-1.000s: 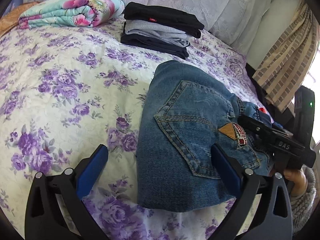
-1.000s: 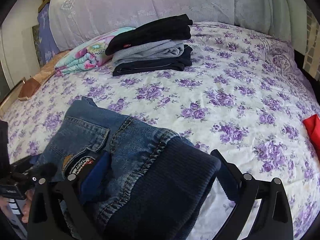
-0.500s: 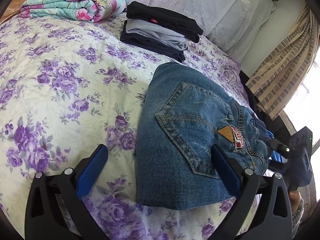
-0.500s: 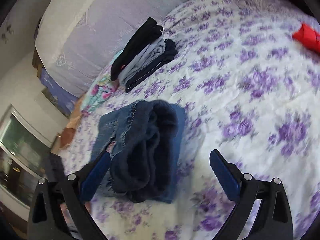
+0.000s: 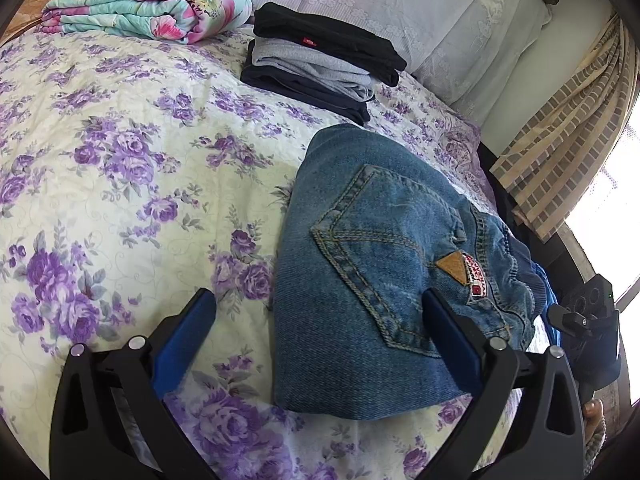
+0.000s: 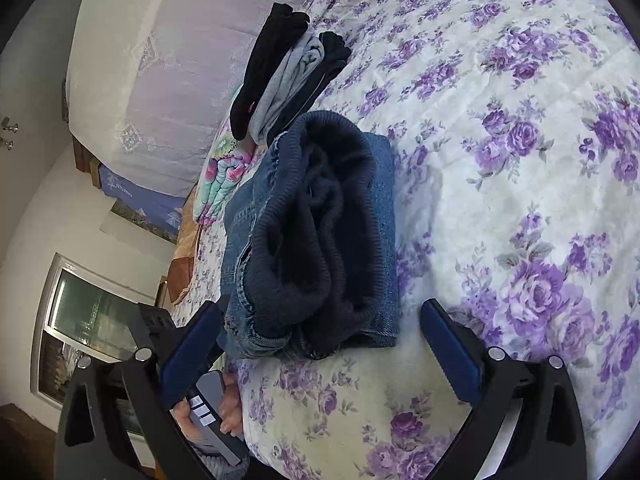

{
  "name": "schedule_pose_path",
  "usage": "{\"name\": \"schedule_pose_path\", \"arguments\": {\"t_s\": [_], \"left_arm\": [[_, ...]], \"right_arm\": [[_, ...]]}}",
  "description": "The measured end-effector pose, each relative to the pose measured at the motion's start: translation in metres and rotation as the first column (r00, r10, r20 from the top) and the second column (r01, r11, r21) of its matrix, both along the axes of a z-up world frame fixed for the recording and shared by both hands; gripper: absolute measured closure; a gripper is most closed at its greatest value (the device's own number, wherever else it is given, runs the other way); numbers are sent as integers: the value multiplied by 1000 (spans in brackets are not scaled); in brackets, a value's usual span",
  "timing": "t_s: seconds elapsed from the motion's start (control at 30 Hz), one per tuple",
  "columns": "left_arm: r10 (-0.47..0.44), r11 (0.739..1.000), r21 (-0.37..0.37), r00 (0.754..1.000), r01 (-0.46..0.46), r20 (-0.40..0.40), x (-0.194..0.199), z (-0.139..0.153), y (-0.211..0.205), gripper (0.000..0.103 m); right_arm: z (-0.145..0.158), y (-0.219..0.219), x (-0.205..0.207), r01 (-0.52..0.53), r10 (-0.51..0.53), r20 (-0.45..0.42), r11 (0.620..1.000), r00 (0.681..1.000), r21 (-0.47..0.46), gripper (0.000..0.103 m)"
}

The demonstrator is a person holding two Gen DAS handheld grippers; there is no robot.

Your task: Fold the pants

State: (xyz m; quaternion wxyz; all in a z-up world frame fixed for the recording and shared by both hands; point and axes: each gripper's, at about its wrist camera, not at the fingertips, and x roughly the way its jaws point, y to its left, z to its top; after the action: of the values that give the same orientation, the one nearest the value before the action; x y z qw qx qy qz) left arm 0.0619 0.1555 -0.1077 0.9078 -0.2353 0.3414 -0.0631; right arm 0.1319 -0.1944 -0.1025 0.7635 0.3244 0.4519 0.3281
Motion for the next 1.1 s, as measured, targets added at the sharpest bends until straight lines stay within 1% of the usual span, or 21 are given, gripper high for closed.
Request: {"name": "schedule_pose_path", "arguments": {"t_s": [0.13, 0.23, 0.37, 0.43, 0.47, 0.53, 0.57, 0.63, 0.73, 0.8, 0.9, 0.97, 1.07, 1.1], "left_arm": [[1, 1000, -3, 1000, -1, -3, 0, 0, 0, 4], [0, 1000, -21, 1000, -1, -16, 2, 1, 0, 4], [-1, 998, -63, 999, -2, -45, 9, 2, 1, 4], [-13, 996, -88, 998, 8, -54, 11, 3, 1, 4], [-34, 993, -113, 998, 27, -56, 12, 3, 0, 4], [-80, 985, -155, 995, 71, -55, 12, 3, -4, 4], [-100, 983, -163, 994, 90, -54, 10, 3, -8, 4], [-113, 983, -151, 992, 105, -49, 8, 2, -13, 4], [-117, 978, -177, 992, 109, -39, 10, -1, -12, 4], [-128, 974, -195, 991, 118, -36, 15, -3, -12, 4], [-163, 968, -198, 986, 153, -39, 27, -3, -11, 4], [-204, 954, -231, 979, 192, -28, 34, -2, -11, 4], [-241, 938, -260, 970, 231, -8, 37, -4, -9, 4], [-247, 935, -263, 969, 237, -5, 37, -4, -8, 4]], "right_arm": [[-4, 8, 7, 7, -5, -30, 998, 1000, 62, 3], [-7, 12, 22, 14, -11, -38, 998, 999, 67, 3], [-5, 16, 31, 33, -29, -63, 997, 998, 62, 3], [-4, 14, 32, 30, -23, -73, 996, 997, 84, 3], [-4, 13, 34, 21, -13, -84, 995, 996, 97, 3], [-7, 8, 45, 10, 10, -144, 990, 990, 140, 3], [-9, 5, 52, 12, 18, -174, 985, 985, 170, 3], [-13, 0, 70, 7, 50, -232, 971, 971, 237, 3], [-19, 0, 89, -35, 121, -280, 956, 952, 292, 3], [-19, 3, 94, -65, 153, -281, 951, 947, 301, 3], [-11, 11, 97, -127, 196, -242, 953, 950, 274, 3], [-8, 12, 96, -153, 213, -208, 950, 955, 271, 3], [-6, 6, 93, -140, 198, -169, 943, 966, 302, 3], [-2, 6, 91, -147, 194, -135, 942, 972, 301, 3]]}}
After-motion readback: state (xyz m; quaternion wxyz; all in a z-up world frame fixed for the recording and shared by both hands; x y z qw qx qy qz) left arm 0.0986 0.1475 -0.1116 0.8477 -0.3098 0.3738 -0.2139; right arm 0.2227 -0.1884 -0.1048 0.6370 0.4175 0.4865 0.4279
